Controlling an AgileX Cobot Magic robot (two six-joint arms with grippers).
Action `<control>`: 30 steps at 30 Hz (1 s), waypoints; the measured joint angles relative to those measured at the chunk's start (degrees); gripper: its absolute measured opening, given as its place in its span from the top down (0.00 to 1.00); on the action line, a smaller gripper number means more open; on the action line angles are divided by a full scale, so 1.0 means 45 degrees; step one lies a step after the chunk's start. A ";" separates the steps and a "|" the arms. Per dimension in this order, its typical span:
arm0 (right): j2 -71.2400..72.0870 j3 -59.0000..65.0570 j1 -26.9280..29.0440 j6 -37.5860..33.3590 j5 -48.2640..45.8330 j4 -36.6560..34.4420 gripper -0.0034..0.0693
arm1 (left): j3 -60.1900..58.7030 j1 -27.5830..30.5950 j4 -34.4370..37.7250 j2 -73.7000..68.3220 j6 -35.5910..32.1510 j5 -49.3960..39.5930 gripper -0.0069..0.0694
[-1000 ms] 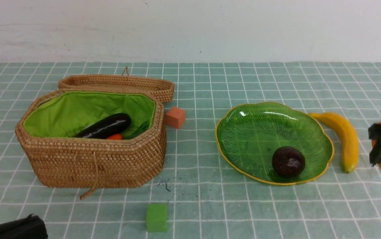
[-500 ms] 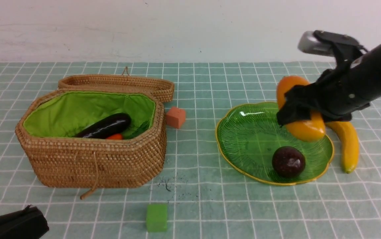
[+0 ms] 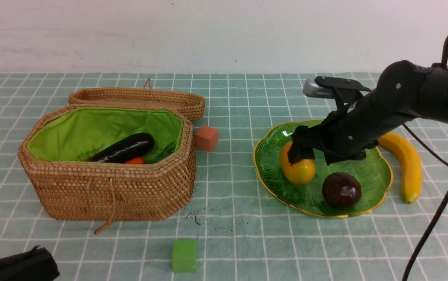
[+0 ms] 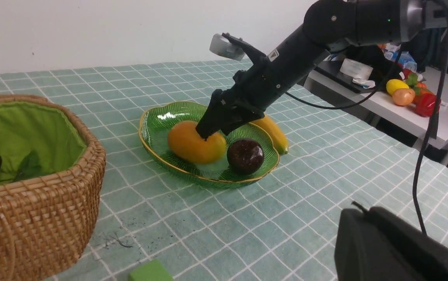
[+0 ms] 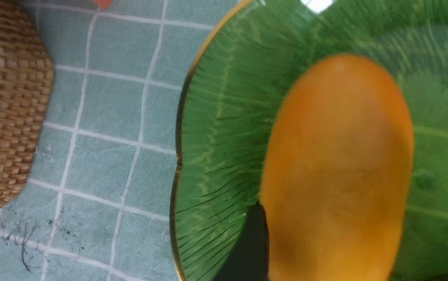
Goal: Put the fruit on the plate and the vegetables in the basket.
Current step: Use the right arm to grab a mango and put it into the right plate, then use the right arm to grab a banana and put it into the right plate
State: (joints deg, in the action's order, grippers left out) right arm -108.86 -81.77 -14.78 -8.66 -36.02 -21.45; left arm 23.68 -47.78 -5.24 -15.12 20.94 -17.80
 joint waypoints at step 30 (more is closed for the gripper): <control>-0.2581 -0.0995 0.4918 0.1630 0.0110 0.3207 0.47 | 0.0000 0.0000 0.0240 0.0000 0.0012 -0.0420 0.90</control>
State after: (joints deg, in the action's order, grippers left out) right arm -120.48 -86.24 7.35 -1.33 -35.52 -7.02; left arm 23.68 -47.78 -4.16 -15.12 21.00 -19.69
